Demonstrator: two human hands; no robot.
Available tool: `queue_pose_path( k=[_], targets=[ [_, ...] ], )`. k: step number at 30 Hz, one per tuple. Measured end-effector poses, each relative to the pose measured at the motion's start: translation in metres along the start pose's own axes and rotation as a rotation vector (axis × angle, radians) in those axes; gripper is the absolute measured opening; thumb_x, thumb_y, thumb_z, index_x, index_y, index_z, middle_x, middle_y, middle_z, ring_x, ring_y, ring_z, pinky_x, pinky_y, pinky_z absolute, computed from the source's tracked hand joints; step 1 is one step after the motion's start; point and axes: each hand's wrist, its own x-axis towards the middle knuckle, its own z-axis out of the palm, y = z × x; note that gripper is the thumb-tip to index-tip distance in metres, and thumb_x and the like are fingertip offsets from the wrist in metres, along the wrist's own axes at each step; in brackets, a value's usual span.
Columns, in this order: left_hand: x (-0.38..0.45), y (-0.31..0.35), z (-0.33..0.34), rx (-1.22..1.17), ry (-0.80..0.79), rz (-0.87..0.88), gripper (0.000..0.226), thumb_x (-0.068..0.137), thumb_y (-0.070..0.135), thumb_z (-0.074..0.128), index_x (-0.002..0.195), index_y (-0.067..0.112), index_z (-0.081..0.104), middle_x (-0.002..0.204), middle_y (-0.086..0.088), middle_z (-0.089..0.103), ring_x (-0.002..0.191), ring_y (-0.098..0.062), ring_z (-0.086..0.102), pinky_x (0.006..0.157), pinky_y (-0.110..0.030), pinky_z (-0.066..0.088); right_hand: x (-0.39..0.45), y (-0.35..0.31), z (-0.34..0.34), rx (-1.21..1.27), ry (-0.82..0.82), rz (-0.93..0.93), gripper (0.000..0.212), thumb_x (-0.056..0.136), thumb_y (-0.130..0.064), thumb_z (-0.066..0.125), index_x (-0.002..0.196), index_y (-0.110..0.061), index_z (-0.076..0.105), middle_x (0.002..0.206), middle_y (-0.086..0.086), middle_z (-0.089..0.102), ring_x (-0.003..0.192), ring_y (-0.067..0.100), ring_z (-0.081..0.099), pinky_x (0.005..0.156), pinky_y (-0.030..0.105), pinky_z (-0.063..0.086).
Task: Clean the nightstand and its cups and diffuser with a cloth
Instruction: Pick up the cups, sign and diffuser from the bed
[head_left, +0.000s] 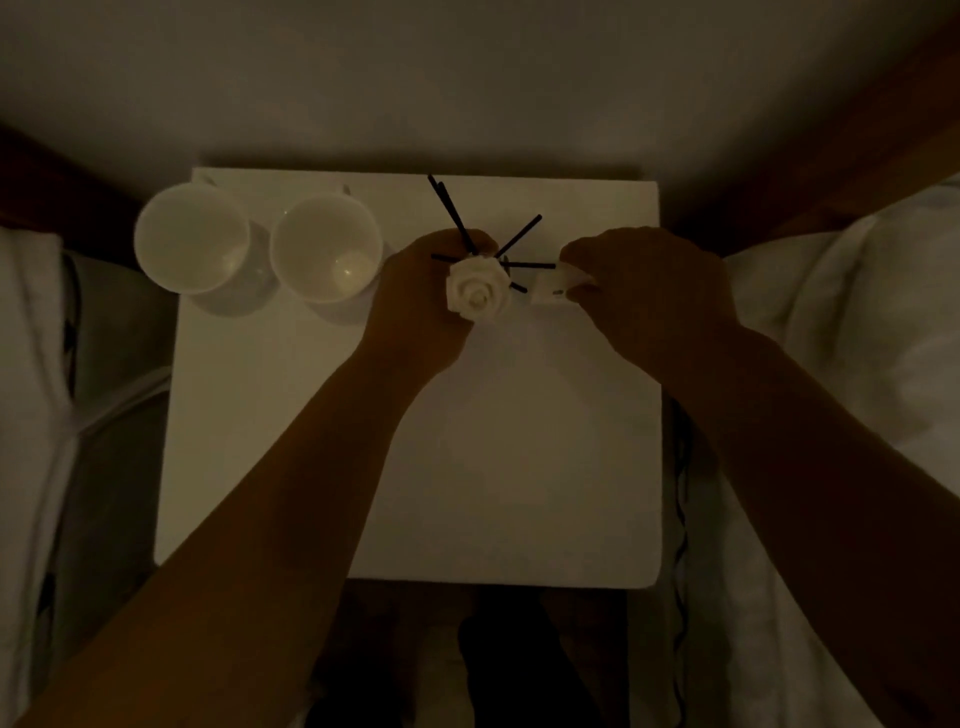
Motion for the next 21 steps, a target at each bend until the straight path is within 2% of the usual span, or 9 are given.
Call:
queue_pose_path(
  k=[3, 4, 7, 9, 11, 13, 16, 19, 21],
  targets=[
    [0.01, 0.005, 0.003, -0.1, -0.048, -0.033, 0.04, 0.082, -0.002, 0.069, 0.081, 0.037, 0.058, 0.076, 0.021, 0.055, 0.069, 0.013, 0.056, 0.069, -0.008, 0.048, 0.007, 0.0, 0.004, 0.023, 0.004, 0.007, 0.034, 0.098, -0.031, 0.052, 0.132, -0.026, 0.057, 0.121, 0.009, 0.062, 0.111, 0.032, 0.055, 0.083, 0.044, 0.047],
    [0.012, 0.005, 0.004, -0.12, -0.06, -0.051, 0.041, 0.084, 0.002, 0.069, 0.081, 0.04, 0.055, 0.079, 0.02, 0.057, 0.071, 0.014, 0.056, 0.072, -0.009, 0.049, 0.009, 0.0, 0.004, 0.024, 0.004, 0.009, 0.036, 0.098, -0.031, 0.051, 0.134, -0.026, 0.055, 0.123, 0.009, 0.061, 0.113, 0.032, 0.054, 0.085, 0.045, 0.047],
    [0.017, 0.001, 0.008, -0.142, -0.038, -0.107, 0.027, 0.086, 0.01, 0.07, 0.107, 0.026, 0.064, 0.093, 0.021, 0.058, 0.078, 0.017, 0.054, 0.074, 0.0, 0.043, 0.016, 0.0, 0.004, 0.032, 0.008, -0.013, 0.038, 0.098, -0.029, 0.051, 0.135, -0.023, 0.053, 0.123, 0.012, 0.06, 0.112, 0.034, 0.053, 0.088, 0.047, 0.049],
    [0.018, -0.001, 0.011, -0.139, 0.012, -0.121, 0.033, 0.087, 0.008, 0.069, 0.119, 0.011, 0.061, 0.09, 0.019, 0.056, 0.074, 0.02, 0.054, 0.069, 0.003, 0.04, 0.02, 0.003, 0.005, 0.036, 0.021, -0.017, 0.037, 0.099, -0.028, 0.05, 0.135, -0.021, 0.053, 0.123, 0.013, 0.059, 0.112, 0.034, 0.053, 0.088, 0.048, 0.048],
    [0.02, -0.001, 0.013, -0.22, 0.034, -0.14, 0.033, 0.088, 0.0, 0.065, 0.12, 0.002, 0.058, 0.088, 0.017, 0.054, 0.07, 0.024, 0.053, 0.065, 0.002, 0.041, 0.024, 0.005, 0.005, 0.063, 0.022, -0.006, 0.038, 0.099, -0.027, 0.049, 0.136, -0.018, 0.051, 0.125, 0.015, 0.058, 0.114, 0.036, 0.052, 0.09, 0.05, 0.047],
    [0.022, 0.0, 0.011, -0.331, 0.036, -0.176, 0.034, 0.09, -0.005, 0.059, 0.124, -0.002, 0.055, 0.094, 0.01, 0.057, 0.072, 0.021, 0.056, 0.069, -0.001, 0.043, 0.025, 0.006, 0.006, 0.106, 0.013, -0.009, 0.04, 0.099, -0.025, 0.049, 0.138, -0.015, 0.05, 0.127, 0.017, 0.057, 0.116, 0.036, 0.051, 0.094, 0.051, 0.045],
    [0.022, 0.001, 0.01, -0.275, 0.033, -0.148, 0.04, 0.09, -0.003, 0.061, 0.129, 0.002, 0.054, 0.106, 0.008, 0.057, 0.082, 0.021, 0.054, 0.074, 0.001, 0.04, 0.026, 0.007, 0.007, 0.13, 0.027, -0.021, 0.039, 0.099, -0.023, 0.051, 0.136, -0.012, 0.051, 0.124, 0.018, 0.059, 0.114, 0.036, 0.053, 0.095, 0.048, 0.044],
    [0.018, 0.0, 0.012, -0.221, 0.063, -0.123, 0.039, 0.089, -0.001, 0.063, 0.127, 0.004, 0.055, 0.1, 0.016, 0.053, 0.08, 0.029, 0.05, 0.071, 0.003, 0.039, 0.026, 0.006, 0.005, 0.143, 0.013, -0.036, 0.038, 0.098, -0.022, 0.052, 0.134, -0.009, 0.052, 0.121, 0.019, 0.061, 0.112, 0.036, 0.055, 0.094, 0.048, 0.045],
    [0.015, -0.001, 0.013, -0.169, 0.122, -0.127, 0.033, 0.087, 0.005, 0.066, 0.119, 0.006, 0.058, 0.089, 0.017, 0.055, 0.076, 0.01, 0.059, 0.07, -0.011, 0.048, 0.027, 0.006, 0.004, 0.145, 0.009, -0.041, 0.037, 0.098, -0.022, 0.052, 0.133, -0.009, 0.053, 0.121, 0.018, 0.061, 0.111, 0.036, 0.055, 0.094, 0.048, 0.046]
  ],
)
